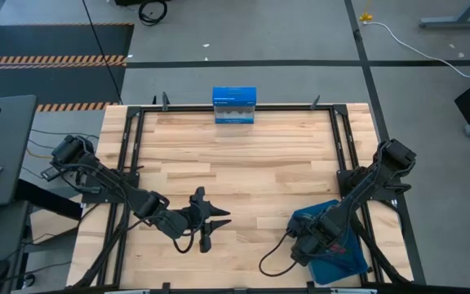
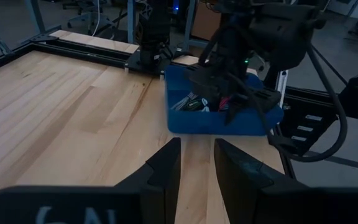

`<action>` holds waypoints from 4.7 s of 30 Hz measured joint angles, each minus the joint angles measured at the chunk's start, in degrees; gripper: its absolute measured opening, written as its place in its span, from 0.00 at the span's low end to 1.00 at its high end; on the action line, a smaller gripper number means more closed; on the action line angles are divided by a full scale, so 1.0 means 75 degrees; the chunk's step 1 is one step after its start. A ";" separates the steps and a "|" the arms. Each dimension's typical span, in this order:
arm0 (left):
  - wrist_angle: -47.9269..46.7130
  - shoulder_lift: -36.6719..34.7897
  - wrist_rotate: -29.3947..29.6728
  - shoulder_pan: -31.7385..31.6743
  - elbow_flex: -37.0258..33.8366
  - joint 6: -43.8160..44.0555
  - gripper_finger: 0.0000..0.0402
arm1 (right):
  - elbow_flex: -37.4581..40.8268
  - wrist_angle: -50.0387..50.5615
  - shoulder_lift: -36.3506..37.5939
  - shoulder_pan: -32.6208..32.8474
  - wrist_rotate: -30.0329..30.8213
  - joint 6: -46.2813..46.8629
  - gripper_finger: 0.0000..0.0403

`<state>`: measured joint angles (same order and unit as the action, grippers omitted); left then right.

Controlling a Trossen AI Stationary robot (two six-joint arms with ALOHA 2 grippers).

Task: Pick and place USB-C Cables
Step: Move the blue bin to the center of the table

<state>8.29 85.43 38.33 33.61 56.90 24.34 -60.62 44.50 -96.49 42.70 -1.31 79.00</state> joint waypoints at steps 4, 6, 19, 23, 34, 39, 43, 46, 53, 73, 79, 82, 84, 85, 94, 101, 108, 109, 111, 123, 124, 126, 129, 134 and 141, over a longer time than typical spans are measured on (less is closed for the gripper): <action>0.0001 0.0000 0.0000 0.0000 0.0000 0.0013 0.26 | 0.0000 0.0068 -0.0040 -0.0059 -0.0135 -0.0285 0.33; 0.0000 0.0000 0.0000 0.0000 -0.0003 0.0015 0.26 | -0.0003 0.0038 -0.0125 -0.0083 -0.0211 -0.0475 0.31; 0.0029 0.0000 0.0000 0.0000 0.0000 0.0067 0.26 | -0.0017 -0.0009 -0.0233 -0.0301 -0.0438 -0.1707 0.16; 0.0029 0.0000 0.0000 0.0000 0.0000 0.0064 0.26 | -0.0020 -0.0025 -0.0239 -0.0404 -0.0409 -0.2277 0.12; 0.0024 0.0000 0.0001 -0.0009 0.0000 0.0001 0.26 | -0.0015 -0.0042 -0.0242 -0.0894 -0.0588 -0.3498 0.04; 0.0025 0.0000 0.0003 -0.0009 0.0000 -0.0015 0.26 | 0.0008 0.0226 -0.0221 -0.1242 -0.0102 -0.5036 0.02; 0.0041 -0.0003 0.0006 -0.0009 0.0000 -0.0015 0.26 | -0.0035 0.0129 -0.0232 -0.1504 0.0145 -0.5985 0.02; 0.0048 -0.0003 0.0011 -0.0009 0.0000 -0.0015 0.26 | -0.0166 0.0110 -0.0267 -0.1724 0.0297 -0.6150 0.02; 0.0061 -0.0003 0.0072 -0.0009 0.0000 -0.0020 0.26 | -0.0519 -0.0536 -0.0291 -0.2235 0.0733 -0.6868 0.01; 0.0123 -0.0003 0.0699 -0.0225 0.0000 -0.0221 0.26 | -0.0533 -0.1655 -0.0263 -0.2783 0.0269 -0.7951 0.01; 0.0131 -0.0003 0.0723 -0.0436 0.0000 -0.0221 0.26 | -0.0551 -0.2028 -0.0333 -0.3096 0.0109 -0.8137 0.01; 0.0134 -0.0003 0.0553 -0.0561 0.0000 -0.0525 0.26 | -0.0551 -0.2443 -0.0535 -0.3253 -0.0086 -0.8403 0.01; 0.0188 -0.0003 0.0404 -0.0614 0.0000 -0.0716 0.26 | -0.0566 -0.2657 -0.0733 -0.3335 -0.0181 -0.8567 0.01; 0.0209 -0.0003 0.0335 -0.0635 0.0000 -0.0734 0.26 | -0.0618 -0.2668 -0.0824 -0.3379 -0.0205 -0.8614 0.01; 0.0641 -0.0003 -0.0052 -0.0653 0.0000 -0.1266 0.26 | -0.1720 -0.2348 -0.1826 -0.3564 -0.0208 -0.9058 0.01; 0.0944 -0.0003 -0.0136 -0.0625 -0.0003 -0.1629 0.26 | -0.2585 -0.1705 -0.2364 -0.3500 -0.0150 -0.9165 0.01; 0.0959 -0.0006 -0.0142 -0.0632 -0.0003 -0.1638 0.26 | -0.2614 -0.1613 -0.2340 -0.3506 -0.0176 -0.9168 0.01; 0.0962 -0.0006 -0.0139 -0.0632 -0.0003 -0.1635 0.26 | -0.2614 -0.1616 -0.2340 -0.3506 -0.0173 -0.9168 0.01; 0.0965 -0.0006 -0.0137 -0.0632 -0.0003 -0.1634 0.26 | -0.2614 -0.1619 -0.2340 -0.3501 -0.0152 -0.9166 0.01; 0.1061 -0.0020 -0.0082 -0.0644 -0.0003 -0.1613 0.26 | -0.2614 -0.2128 -0.2343 -0.3491 0.0232 -0.9358 0.01; 0.1065 -0.0020 -0.0080 -0.0644 -0.0003 -0.1613 0.26 | -0.2611 -0.2158 -0.2343 -0.3497 0.0238 -0.9363 0.01; 0.1066 -0.0020 -0.0056 -0.0644 -0.0003 -0.1612 0.26 | -0.2611 -0.2210 -0.2351 -0.3519 0.0241 -0.9411 0.01; 0.1031 -0.0020 -0.0032 -0.0644 -0.0003 -0.1614 0.26 | -0.2610 -0.2281 -0.2381 -0.3551 0.0245 -0.9565 0.01; 0.1032 -0.0023 -0.0002 -0.0647 -0.0003 -0.1612 0.26 | -0.2605 -0.2374 -0.2381 -0.3622 0.0636 -0.9113 0.01; 0.1003 -0.0026 0.0065 -0.0659 -0.0003 -0.1612 0.26 | -0.2605 -0.2387 -0.2381 -0.3824 0.0972 -0.8517 0.01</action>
<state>15.81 85.23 38.82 28.67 56.88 12.25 -80.16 26.60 -114.34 14.02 5.97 15.12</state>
